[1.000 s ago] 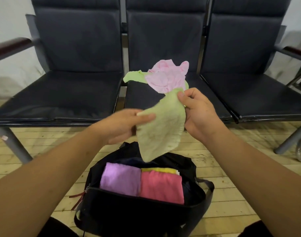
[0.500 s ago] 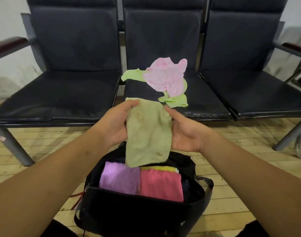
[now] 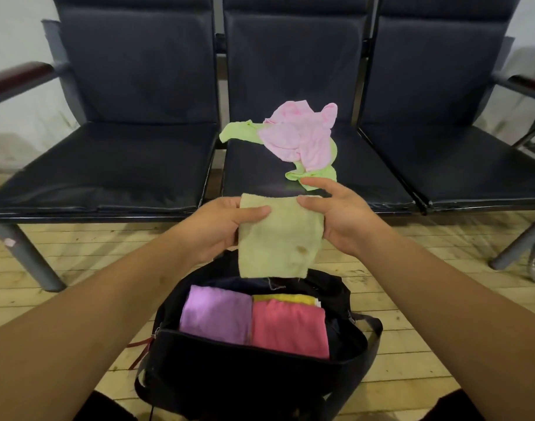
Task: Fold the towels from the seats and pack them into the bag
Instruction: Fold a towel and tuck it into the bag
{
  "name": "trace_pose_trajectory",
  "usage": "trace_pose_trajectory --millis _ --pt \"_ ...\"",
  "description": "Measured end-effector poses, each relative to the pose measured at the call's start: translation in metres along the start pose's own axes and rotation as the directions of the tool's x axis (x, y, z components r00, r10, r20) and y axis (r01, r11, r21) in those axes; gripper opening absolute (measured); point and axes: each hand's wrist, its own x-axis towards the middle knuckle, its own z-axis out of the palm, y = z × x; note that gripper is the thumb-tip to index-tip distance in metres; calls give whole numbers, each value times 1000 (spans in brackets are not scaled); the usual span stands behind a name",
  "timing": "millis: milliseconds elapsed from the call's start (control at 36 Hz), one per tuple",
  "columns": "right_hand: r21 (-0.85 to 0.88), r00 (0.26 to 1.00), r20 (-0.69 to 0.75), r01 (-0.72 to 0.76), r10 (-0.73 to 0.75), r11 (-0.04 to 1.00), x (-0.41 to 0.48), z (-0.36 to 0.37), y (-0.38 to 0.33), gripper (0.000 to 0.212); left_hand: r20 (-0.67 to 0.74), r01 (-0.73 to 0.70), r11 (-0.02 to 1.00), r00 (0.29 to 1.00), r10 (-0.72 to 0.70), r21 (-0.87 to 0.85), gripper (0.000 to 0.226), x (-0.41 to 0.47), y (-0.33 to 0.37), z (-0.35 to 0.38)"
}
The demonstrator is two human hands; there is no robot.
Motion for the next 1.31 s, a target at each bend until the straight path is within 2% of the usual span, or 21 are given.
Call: trace_pose_trajectory --millis 56,139,194,250,333,389,472,583,639,667,694,750,778,833,889,944,1056,1167,1222,1250,1306 --pt "-75 1000 -4 8 -9 997 0 -1 0 17 -51 -49 998 997 51 41 27 0 1 -1" --pt "-97 1000 -26 6 -9 995 1 -2 -1 10 -157 -120 990 979 131 78 43 2 1 -3" --pt "-113 1000 12 11 -10 993 0 -2 -3 20 -164 -174 975 967 196 141 53 2 2 -5" --pt "-146 994 110 16 0 989 -3 -1 -6 35 -111 -205 946 965 238 250 47 1 4 -7" --pt "-467 989 136 113 -55 877 -5 0 -5 53 -64 -220 861 958 279 459 30 -3 3 -10" --pt "-619 985 95 173 -145 766 -5 4 -4 49 -73 -209 729 940 335 651 24 -3 2 -14" --pt "-643 974 57 205 -221 738 -4 8 -2 32 -109 -179 582 899 424 793 20 -4 -2 -19" --pt "-648 935 90 316 -343 693 -3 17 0 15 -169 -181 518 813 558 836 13 -6 -6 -23" --pt "-570 926 68 342 -372 747 -2 23 0 11 -175 -171 472 779 602 865 11 -7 -3 -25" --pt "-499 936 44 324 -350 804 -1 25 0 11 -175 -187 496 784 596 848 12 -7 -1 -26" --pt "-409 955 25 280 -295 869 0 27 1 10 -179 -220 569 808 562 793 14 -9 0 -27" --pt "-152 989 54 146 -139 978 2 31 5 12 -185 -245 784 891 414 571 18 -14 0 -29" --pt "-2 993 103 51 -51 999 2 34 8 17 -184 -223 861 923 337 457 19 -17 -1 -31" --pt "198 974 200 -146 106 969 3 42 19 33 -193 -175 923 948 251 344 19 -19 -9 -39" --pt "260 935 281 -292 217 920 0 49 33 43 -232 -144 951 950 210 272 19 -19 -16 -45" --pt "273 879 390 -395 274 877 -3 58 54 42 -278 -117 970 945 175 213 13 -19 -27 -53" --pt "124 808 436 -491 397 862 -3 74 100 27 -292 9 979 955 51 202 21 -12 -61 -79" --pt "131 834 333 -503 440 855 10 79 128 33 -310 187 921 947 -78 341 30 -9 -104 -112" --pt "139 851 253 -502 459 854 18 77 140 31 -273 282 841 947 -168 462 31 -6 -128 -126" --pt "137 857 217 -500 467 855 20 75 147 32 -237 302 751 951 -198 587 29 -3 -141 -133" --pt "131 858 153 -510 491 850 26 74 162 33 -155 260 477 956 -248 840 21 4 -168 -142"
